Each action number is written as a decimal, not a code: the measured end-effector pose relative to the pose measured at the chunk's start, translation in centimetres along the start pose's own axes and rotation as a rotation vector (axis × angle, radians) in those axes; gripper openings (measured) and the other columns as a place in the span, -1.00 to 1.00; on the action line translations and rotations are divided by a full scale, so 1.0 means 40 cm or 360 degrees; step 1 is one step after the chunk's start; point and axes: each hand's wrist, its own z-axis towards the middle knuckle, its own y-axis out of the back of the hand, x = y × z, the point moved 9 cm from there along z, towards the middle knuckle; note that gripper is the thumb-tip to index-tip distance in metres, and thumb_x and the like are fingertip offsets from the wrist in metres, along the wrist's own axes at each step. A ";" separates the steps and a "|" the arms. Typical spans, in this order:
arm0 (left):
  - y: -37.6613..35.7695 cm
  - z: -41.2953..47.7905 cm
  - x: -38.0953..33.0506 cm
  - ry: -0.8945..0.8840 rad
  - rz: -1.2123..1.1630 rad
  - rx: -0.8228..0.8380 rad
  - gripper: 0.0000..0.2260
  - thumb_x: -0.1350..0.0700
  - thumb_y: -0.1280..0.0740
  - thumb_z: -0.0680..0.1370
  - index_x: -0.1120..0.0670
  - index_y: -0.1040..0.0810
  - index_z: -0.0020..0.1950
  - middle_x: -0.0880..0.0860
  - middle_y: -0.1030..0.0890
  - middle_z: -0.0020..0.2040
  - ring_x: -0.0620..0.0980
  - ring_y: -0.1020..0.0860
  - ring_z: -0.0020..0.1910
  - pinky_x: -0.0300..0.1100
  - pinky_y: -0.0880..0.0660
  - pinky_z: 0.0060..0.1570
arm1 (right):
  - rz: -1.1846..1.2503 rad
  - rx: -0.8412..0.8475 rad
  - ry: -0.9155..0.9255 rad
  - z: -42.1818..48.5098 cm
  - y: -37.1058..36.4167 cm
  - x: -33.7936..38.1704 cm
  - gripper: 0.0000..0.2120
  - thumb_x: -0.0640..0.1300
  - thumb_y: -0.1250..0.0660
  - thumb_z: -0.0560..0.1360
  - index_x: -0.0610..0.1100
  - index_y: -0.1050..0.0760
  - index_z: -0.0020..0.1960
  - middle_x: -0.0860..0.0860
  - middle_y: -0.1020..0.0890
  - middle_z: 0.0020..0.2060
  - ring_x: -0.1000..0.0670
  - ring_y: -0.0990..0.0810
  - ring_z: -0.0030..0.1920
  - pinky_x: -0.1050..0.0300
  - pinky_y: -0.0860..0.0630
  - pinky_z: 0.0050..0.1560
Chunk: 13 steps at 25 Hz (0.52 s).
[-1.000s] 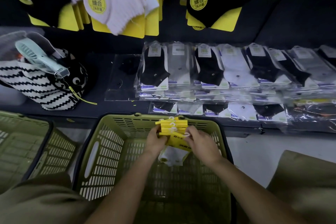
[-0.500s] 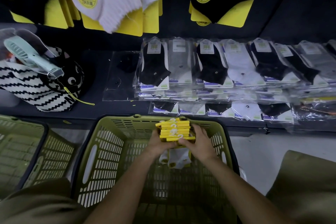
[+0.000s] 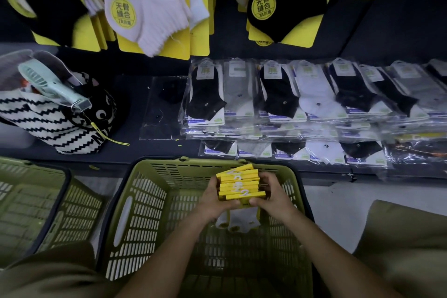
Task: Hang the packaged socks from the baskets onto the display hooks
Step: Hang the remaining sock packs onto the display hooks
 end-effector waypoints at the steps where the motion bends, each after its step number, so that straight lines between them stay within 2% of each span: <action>1: 0.002 -0.010 -0.011 -0.0019 -0.0044 0.0010 -0.40 0.22 -0.54 0.33 0.02 -0.30 0.24 -0.01 -0.51 0.16 -0.01 -0.48 0.20 -0.15 -0.44 0.19 | 0.0070 -0.0007 0.0030 -0.007 0.007 0.013 -0.31 -0.28 -0.52 0.32 0.00 -0.25 0.32 0.02 -0.47 0.19 -0.02 -0.46 0.25 0.12 -0.45 0.17; 4: 0.012 -0.050 -0.075 -0.0134 -0.0183 0.0017 -0.40 0.16 -0.53 0.34 0.01 -0.32 0.28 -0.10 -0.54 0.12 -0.12 -0.52 0.11 -0.37 -0.48 0.02 | 0.0068 -0.0026 0.0183 -0.030 0.028 0.084 -0.32 -0.24 -0.51 0.34 -0.06 -0.29 0.37 0.00 -0.50 0.19 0.02 -0.47 0.24 0.15 -0.44 0.19; 6: 0.033 -0.080 -0.138 -0.0250 -0.0400 -0.0027 -0.38 0.12 -0.51 0.31 0.07 -0.32 0.29 -0.07 -0.57 0.09 -0.13 -0.57 0.05 -0.34 -0.53 -0.09 | 0.0031 -0.0062 0.0320 -0.049 0.043 0.150 -0.47 -0.21 -0.47 0.39 -0.03 -0.37 0.29 -0.04 -0.54 0.17 -0.01 -0.52 0.20 0.15 -0.47 0.16; 7: 0.044 -0.096 -0.173 -0.0301 -0.0488 -0.0049 -0.39 0.10 -0.49 0.30 0.07 -0.33 0.29 -0.06 -0.59 0.08 -0.13 -0.60 0.02 -0.31 -0.54 -0.11 | 0.0082 -0.0056 0.0362 -0.062 0.044 0.184 -0.54 -0.20 -0.44 0.42 0.01 -0.37 0.25 -0.05 -0.54 0.16 0.01 -0.55 0.15 0.18 -0.51 0.11; 9: 0.065 -0.128 -0.251 -0.0407 -0.0584 -0.0072 -0.51 0.06 -0.47 0.33 -0.04 -0.39 0.21 -0.09 -0.62 0.04 -0.14 -0.62 -0.01 -0.29 -0.54 -0.12 | 0.0290 -0.0026 0.0390 -0.088 0.038 0.253 -0.60 -0.21 -0.33 0.50 0.04 -0.26 0.23 -0.06 -0.50 0.17 0.10 -0.55 0.03 0.37 -0.51 -0.11; 11: 0.080 -0.159 -0.331 -0.0505 -0.0677 -0.0119 -0.59 0.00 -0.44 0.34 -0.13 -0.40 0.13 -0.16 -0.64 0.00 -0.19 -0.63 -0.03 -0.32 -0.54 -0.16 | 0.0499 -0.0030 0.0409 -0.108 0.033 0.316 -0.54 -0.22 -0.27 0.53 -0.04 -0.14 0.33 -0.09 -0.48 0.20 0.13 -0.54 0.01 0.40 -0.50 -0.18; 13: 0.090 -0.191 -0.415 -0.0608 -0.0703 -0.0181 -0.55 -0.08 -0.40 0.34 -0.13 -0.37 0.19 -0.13 -0.61 0.08 -0.18 -0.61 0.01 -0.32 -0.54 -0.16 | 0.0606 -0.0073 0.0472 -0.132 0.041 0.384 -0.43 -0.21 -0.31 0.51 -0.10 -0.09 0.39 -0.04 -0.51 0.19 0.16 -0.55 0.04 0.33 -0.52 -0.12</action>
